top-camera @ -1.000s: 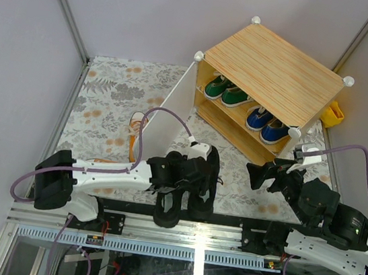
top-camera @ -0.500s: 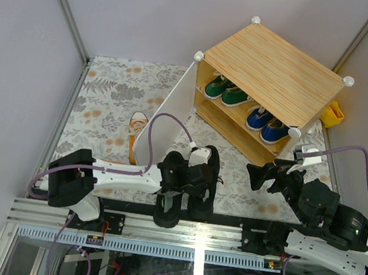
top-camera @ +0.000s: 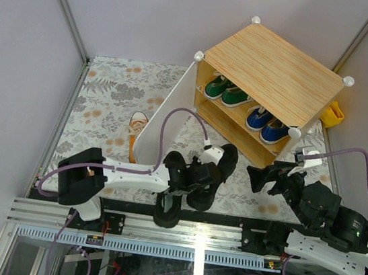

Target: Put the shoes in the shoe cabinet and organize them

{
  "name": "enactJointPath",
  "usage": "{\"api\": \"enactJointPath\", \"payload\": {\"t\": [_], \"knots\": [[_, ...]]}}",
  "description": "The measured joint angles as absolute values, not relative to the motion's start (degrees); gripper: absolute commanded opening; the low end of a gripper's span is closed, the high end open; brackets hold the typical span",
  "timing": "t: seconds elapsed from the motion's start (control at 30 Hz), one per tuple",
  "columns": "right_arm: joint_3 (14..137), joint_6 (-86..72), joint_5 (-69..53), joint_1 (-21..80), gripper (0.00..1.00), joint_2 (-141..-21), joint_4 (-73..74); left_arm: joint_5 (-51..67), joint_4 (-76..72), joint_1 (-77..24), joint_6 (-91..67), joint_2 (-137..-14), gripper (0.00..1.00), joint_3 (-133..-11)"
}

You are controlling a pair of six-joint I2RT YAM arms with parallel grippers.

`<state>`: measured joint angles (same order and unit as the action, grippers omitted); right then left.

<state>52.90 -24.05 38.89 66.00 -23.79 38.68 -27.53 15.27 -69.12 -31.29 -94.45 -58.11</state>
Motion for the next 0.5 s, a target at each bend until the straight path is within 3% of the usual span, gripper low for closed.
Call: {"api": "enactJointPath", "payload": {"t": [0.3, 0.5], "knots": [[50.7, -24.5, 36.3, 66.0, 0.99, -24.9, 36.9, -28.8, 8.1, -64.6, -22.1, -95.2, 0.01, -58.2], [49.8, -24.7, 35.3, 66.0, 0.99, -28.7, 36.1, -28.2, 2.5, -59.1, -17.0, -97.8, 0.15, -58.8]]}}
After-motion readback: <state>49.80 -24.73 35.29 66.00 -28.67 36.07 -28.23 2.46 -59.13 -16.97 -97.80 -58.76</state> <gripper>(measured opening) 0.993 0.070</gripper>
